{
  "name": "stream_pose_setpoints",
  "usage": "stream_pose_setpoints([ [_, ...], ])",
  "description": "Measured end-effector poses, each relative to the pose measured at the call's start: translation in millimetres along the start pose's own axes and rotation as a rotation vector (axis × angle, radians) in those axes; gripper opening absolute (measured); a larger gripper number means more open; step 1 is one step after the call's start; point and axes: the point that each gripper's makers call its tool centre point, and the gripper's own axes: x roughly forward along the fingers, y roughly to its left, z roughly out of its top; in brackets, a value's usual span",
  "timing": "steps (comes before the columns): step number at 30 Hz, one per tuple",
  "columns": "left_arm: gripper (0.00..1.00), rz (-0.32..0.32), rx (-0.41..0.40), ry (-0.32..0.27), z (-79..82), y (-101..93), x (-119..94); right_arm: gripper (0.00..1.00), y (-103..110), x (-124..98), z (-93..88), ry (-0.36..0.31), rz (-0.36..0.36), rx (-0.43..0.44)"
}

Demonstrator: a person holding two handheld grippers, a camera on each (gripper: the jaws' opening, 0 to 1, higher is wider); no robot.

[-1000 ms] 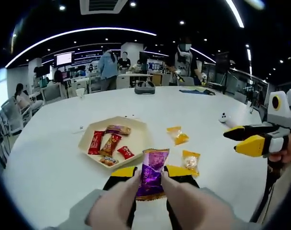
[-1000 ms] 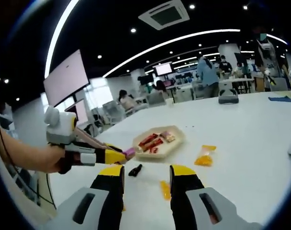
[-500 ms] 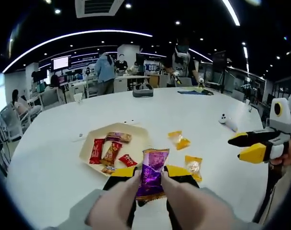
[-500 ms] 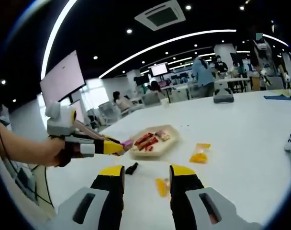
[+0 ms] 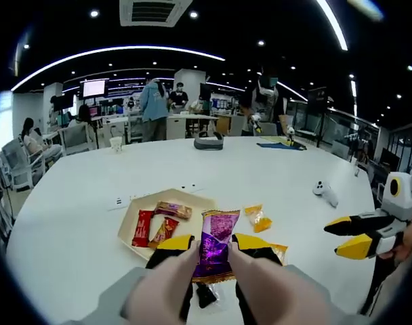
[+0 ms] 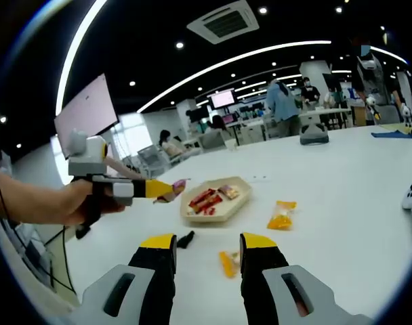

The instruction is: Place the target food into the container with the food tongs after gripping and lifting it, then release it inside without dropping or visibly crushing the food.

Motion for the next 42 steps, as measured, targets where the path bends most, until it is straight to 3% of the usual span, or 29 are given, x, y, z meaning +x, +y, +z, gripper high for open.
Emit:
stream_pose_setpoints([
  [7, 0.2, -0.004, 0.027, -0.01, 11.4, -1.6, 3, 0.37, -7, -3, -0.6, -0.001, -0.02, 0.005],
  [26, 0.2, 0.01, -0.003, -0.014, 34.7, 16.8, 1, 0.37, 0, 2, -2.8, 0.003, -0.016, 0.009],
  [30, 0.2, 0.0, -0.061, -0.01, 40.4, 14.9, 5, 0.38, 3, 2, -2.4, 0.0, 0.001, 0.02],
  [42, 0.2, 0.009, -0.001, 0.005, 45.5, 3.7, 20, 0.38, -16, -5, -4.7, -0.005, -0.018, 0.035],
])
